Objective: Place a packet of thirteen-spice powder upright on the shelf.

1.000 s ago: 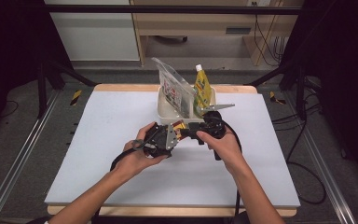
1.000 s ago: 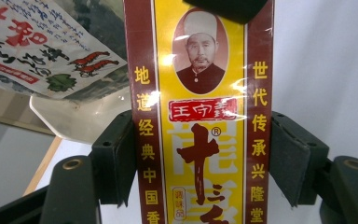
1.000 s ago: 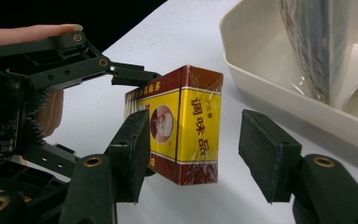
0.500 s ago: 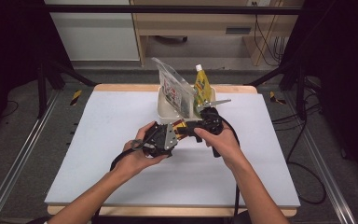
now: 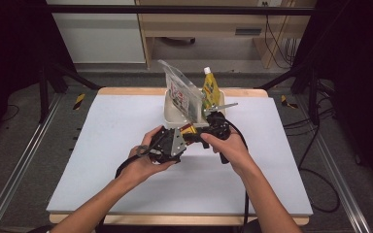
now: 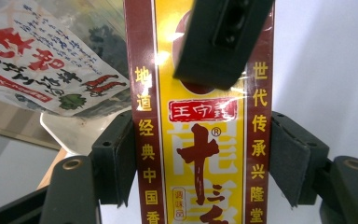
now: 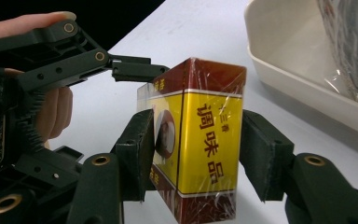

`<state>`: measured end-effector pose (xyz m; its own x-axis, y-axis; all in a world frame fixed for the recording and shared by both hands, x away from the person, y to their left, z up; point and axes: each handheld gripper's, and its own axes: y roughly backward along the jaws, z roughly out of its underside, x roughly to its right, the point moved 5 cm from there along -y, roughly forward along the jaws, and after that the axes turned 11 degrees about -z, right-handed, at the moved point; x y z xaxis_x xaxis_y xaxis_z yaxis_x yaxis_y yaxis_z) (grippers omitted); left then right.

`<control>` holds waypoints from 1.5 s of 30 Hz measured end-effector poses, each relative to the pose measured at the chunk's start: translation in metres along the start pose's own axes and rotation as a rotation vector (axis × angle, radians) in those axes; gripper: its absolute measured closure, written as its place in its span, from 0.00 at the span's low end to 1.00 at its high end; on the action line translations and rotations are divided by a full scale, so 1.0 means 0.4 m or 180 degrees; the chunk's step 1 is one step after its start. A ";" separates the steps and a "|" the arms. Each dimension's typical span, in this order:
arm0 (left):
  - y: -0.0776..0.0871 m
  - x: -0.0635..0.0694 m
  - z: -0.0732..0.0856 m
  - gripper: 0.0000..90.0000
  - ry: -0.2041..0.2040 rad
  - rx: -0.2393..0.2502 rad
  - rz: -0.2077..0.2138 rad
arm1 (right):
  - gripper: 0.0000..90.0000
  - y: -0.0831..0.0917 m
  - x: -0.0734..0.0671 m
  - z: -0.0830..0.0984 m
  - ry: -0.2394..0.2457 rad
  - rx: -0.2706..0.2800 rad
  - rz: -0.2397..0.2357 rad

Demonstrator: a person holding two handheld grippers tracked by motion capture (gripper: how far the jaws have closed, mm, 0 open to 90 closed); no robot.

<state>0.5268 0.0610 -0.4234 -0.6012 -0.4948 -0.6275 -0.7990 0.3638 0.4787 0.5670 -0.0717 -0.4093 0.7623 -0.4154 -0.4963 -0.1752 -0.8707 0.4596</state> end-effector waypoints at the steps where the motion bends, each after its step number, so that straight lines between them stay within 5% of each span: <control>1: 0.000 0.000 -0.001 0.35 -0.0001 0.0001 -0.0005 | 0.54 -0.001 0.000 0.000 0.0004 -0.0003 -0.0007; 14: -0.006 0.001 -0.001 0.35 0.0024 0.0002 -0.0006 | 0.75 0.011 -0.005 -0.004 -0.0182 0.0079 -0.0248; 19: -0.010 0.002 -0.002 0.34 0.0045 0.0026 0.0010 | 0.76 0.015 -0.005 -0.006 -0.0233 0.0077 -0.0221; 24: -0.008 0.001 0.001 0.19 0.0168 0.0017 0.0152 | 0.76 0.031 -0.001 -0.007 -0.0233 0.0139 -0.0135; 28: 0.001 -0.015 0.014 0.13 0.0214 -0.0026 0.0056 | 0.76 0.063 -0.001 -0.004 -0.0181 0.0143 0.0067; 36: 0.033 -0.027 0.058 0.10 0.0385 -0.0120 0.0142 | 0.76 0.155 -0.003 -0.005 -0.0069 0.0129 0.0627; 45: 0.071 -0.048 0.138 0.10 0.0642 -0.0346 0.0169 | 0.76 0.265 0.008 -0.027 -0.0127 0.0129 0.1129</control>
<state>0.5150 0.1244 -0.4317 -0.6198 -0.6288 -0.4695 -0.7542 0.3117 0.5780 0.5577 -0.1625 -0.3541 0.6249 -0.7029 -0.3397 -0.4498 -0.6798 0.5793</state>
